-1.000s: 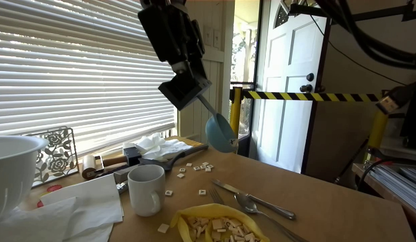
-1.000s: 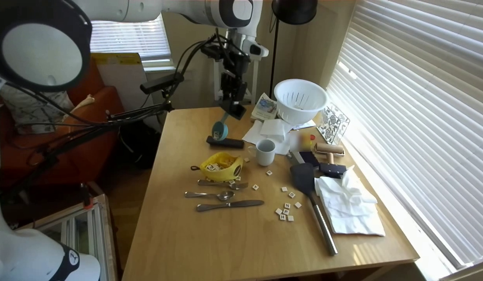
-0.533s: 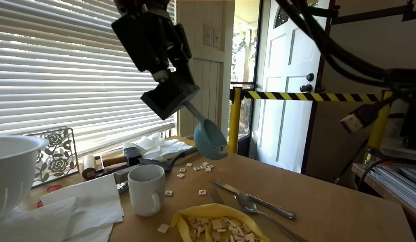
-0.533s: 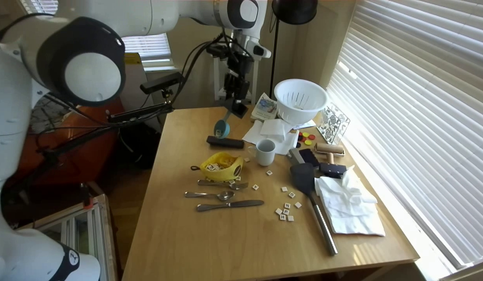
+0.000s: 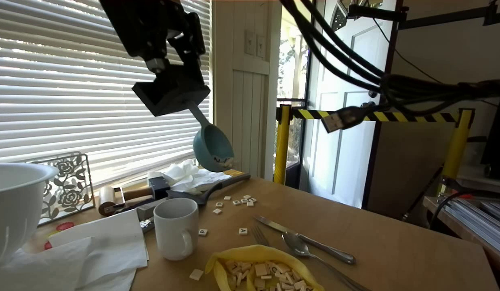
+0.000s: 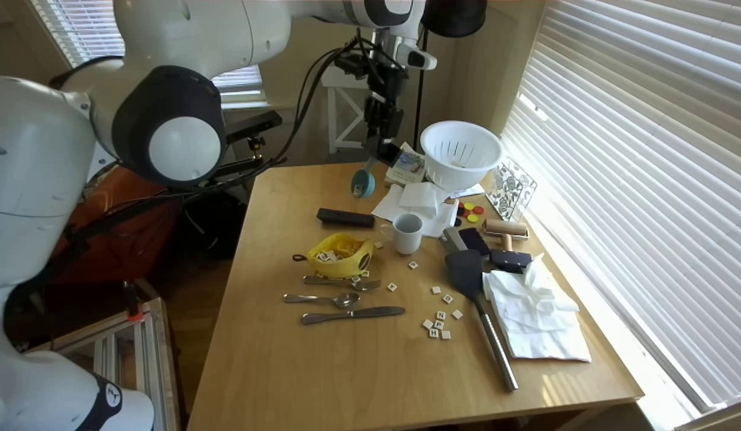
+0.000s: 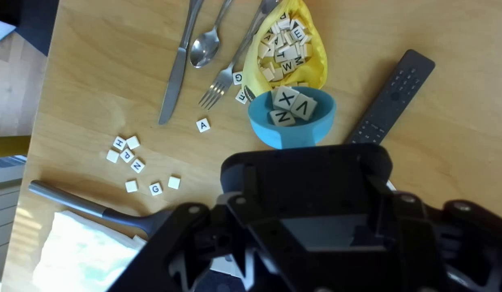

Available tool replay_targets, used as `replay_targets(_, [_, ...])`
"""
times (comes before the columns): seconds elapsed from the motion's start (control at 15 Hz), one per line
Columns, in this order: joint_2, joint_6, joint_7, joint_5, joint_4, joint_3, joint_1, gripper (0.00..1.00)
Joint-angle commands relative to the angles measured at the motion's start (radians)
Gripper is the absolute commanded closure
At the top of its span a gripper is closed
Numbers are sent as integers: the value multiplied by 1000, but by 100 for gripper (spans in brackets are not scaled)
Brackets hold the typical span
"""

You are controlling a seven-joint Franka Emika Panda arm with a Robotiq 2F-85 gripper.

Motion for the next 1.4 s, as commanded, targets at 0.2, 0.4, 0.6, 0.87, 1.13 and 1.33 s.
replay_targets(0.2, [33, -18, -4, -1, 45, -3, -8, 65])
replay_targets(0.4, [73, -32, -6, -16, 96, -19, -10, 65])
replay_targets(0.6, [105, -35, -18, -12, 133, -32, -16, 65])
replay_targets(0.87, [147, 1, -28, 3, 174, -28, -26, 65])
replay_targets(1.13, [180, 32, -21, 11, 212, -27, -39, 65])
replay_targets(1.33, [198, 61, -13, 7, 235, -29, -41, 65])
